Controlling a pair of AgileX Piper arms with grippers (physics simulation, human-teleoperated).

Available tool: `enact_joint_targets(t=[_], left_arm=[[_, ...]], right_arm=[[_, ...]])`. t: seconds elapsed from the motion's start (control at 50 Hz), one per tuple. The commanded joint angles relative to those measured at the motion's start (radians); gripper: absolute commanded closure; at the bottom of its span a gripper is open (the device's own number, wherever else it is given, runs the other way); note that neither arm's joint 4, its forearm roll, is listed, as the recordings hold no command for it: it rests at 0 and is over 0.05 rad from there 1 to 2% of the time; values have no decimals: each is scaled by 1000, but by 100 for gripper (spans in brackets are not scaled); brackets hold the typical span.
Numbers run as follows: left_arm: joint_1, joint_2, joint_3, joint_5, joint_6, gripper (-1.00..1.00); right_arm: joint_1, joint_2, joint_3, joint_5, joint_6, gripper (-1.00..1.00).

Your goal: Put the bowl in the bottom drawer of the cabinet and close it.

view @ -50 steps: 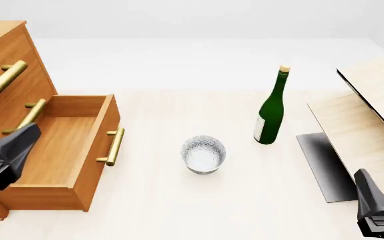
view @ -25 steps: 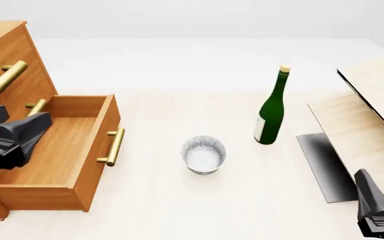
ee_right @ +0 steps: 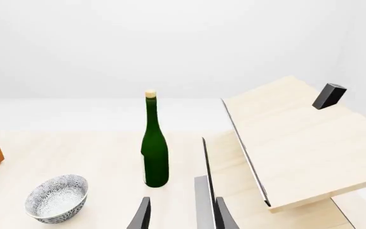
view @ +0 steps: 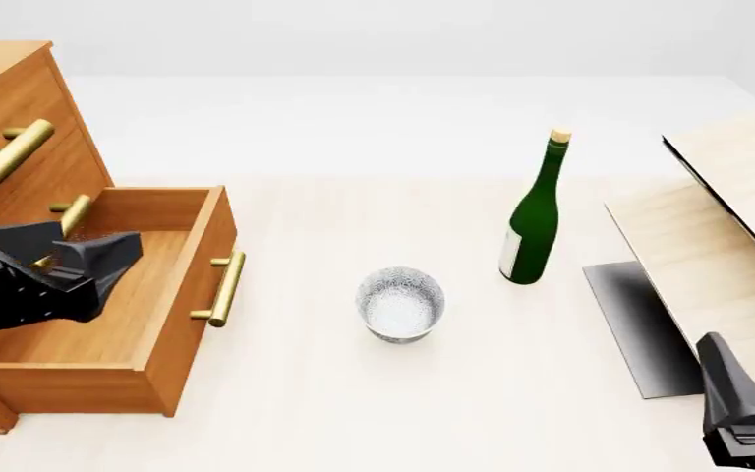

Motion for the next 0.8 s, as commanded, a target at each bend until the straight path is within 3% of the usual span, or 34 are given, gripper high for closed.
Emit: enact_joint_targets(t=[0.02, 0.36, 0.44, 0.8], left_arm=[[13, 47, -5, 7, -18, -100], [60, 109, -35, 18, -46, -100], [104, 125, -40, 16, -49, -100], [98, 220, -47, -35, -123, -100]], right_arm=[[0, 0, 0, 0, 0, -100], [0, 0, 0, 0, 0, -100], [0, 0, 0, 0, 0, -100], [0, 0, 0, 0, 0, -100]])
